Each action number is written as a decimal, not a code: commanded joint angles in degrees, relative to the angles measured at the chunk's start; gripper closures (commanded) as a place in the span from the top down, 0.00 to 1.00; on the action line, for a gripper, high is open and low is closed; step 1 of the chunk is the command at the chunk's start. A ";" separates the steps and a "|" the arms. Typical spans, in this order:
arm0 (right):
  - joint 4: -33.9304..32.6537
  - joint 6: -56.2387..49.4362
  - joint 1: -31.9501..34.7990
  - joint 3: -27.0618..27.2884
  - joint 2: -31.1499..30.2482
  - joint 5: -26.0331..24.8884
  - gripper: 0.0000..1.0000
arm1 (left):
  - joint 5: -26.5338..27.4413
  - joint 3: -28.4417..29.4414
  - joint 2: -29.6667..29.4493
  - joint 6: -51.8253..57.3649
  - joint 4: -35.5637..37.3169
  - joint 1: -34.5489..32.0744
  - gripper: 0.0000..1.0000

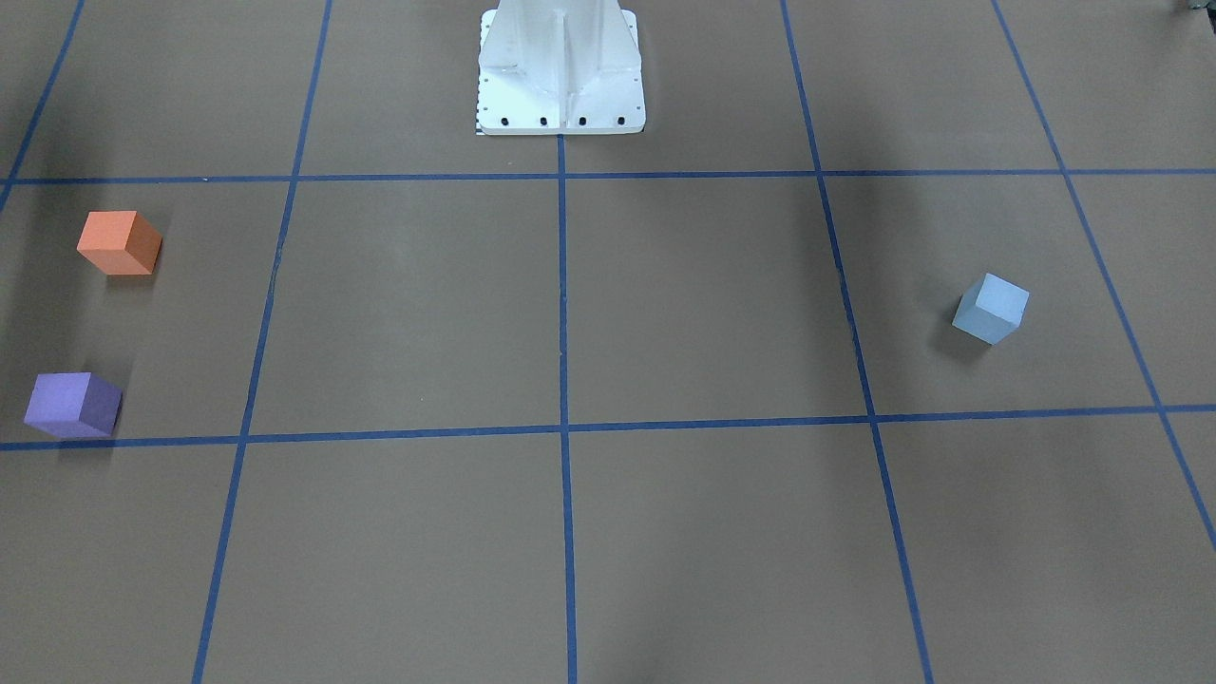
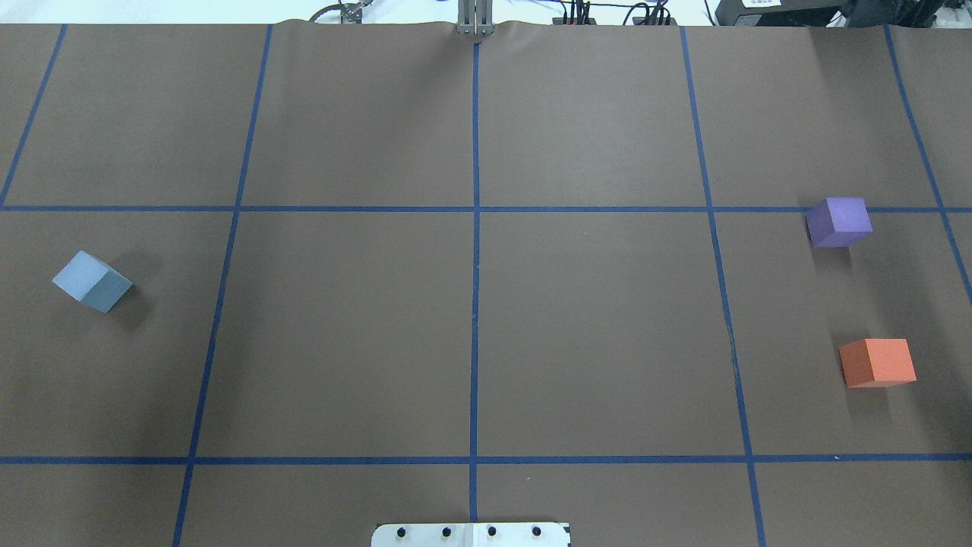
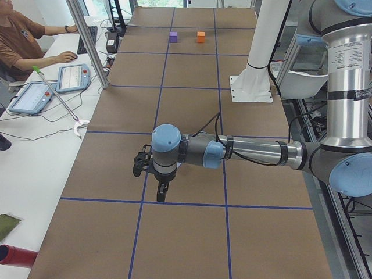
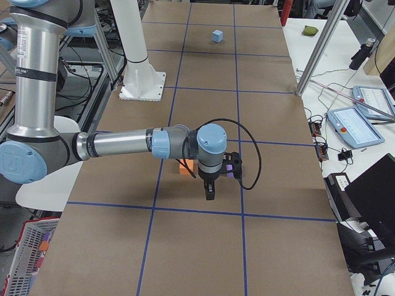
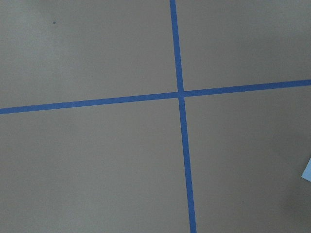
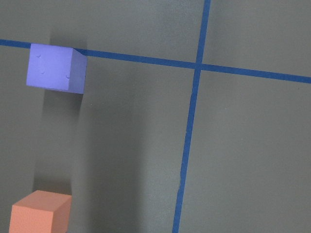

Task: Place blue block between orange and purple blocks

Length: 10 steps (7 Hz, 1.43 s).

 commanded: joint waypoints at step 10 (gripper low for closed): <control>-0.05 0.02 0.03 0.00 -0.34 0.26 1.00 | -1.94 -8.04 -6.67 -6.87 -1.65 21.78 1.00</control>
